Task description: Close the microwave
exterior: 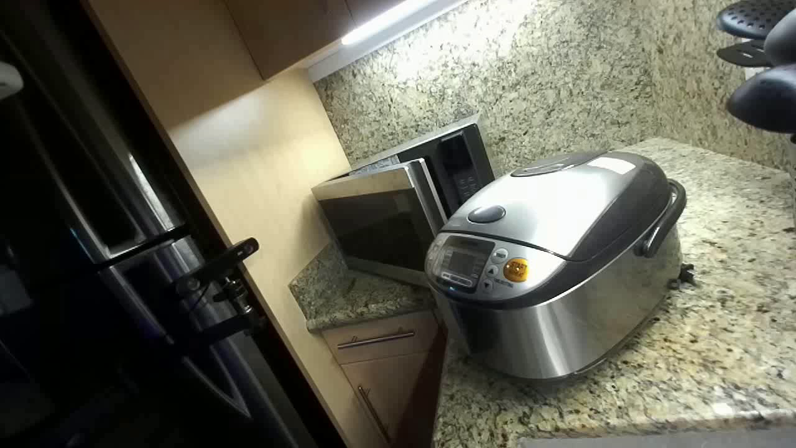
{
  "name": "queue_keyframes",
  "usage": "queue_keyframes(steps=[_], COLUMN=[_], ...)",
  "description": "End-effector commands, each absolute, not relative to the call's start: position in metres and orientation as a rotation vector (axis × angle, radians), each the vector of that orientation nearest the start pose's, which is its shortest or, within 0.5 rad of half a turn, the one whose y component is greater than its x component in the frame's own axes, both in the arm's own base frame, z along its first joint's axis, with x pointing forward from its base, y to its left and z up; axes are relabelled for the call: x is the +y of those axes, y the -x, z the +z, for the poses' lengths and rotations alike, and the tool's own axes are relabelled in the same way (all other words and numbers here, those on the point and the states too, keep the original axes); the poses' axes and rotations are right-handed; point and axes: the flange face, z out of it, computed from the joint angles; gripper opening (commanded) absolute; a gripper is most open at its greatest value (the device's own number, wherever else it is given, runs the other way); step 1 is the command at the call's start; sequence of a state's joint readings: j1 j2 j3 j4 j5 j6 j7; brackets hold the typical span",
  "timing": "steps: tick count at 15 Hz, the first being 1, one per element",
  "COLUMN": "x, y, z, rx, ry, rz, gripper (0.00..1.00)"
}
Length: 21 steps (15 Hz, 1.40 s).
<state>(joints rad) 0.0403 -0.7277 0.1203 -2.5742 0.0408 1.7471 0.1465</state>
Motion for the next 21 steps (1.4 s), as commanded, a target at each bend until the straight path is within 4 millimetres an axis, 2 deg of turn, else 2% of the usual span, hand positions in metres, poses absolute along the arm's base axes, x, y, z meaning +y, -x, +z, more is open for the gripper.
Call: queue_keyframes(steps=[1,6,10,11,12,18,19,21], x=[0.057,0.067,0.072,0.071,0.069,0.051,0.054,0.050], y=[-0.316,-0.329,-0.348,-0.355,-0.365,-0.419,-0.395,-0.411], z=[0.482,0.510,0.524,0.525,0.525,0.501,0.505,0.495], rx=[0.047,-0.023,-0.021,-0.010,0.007,0.165,0.103,0.121], ry=[3.192,3.153,3.136,3.136,3.128,3.123,3.142,3.138], rz=[0.154,-0.111,-0.178,-0.170,-0.135,0.072,-0.028,0.025], gripper=[1.00,1.00,1.00,0.83,0.74,0.27,0.45,0.30])
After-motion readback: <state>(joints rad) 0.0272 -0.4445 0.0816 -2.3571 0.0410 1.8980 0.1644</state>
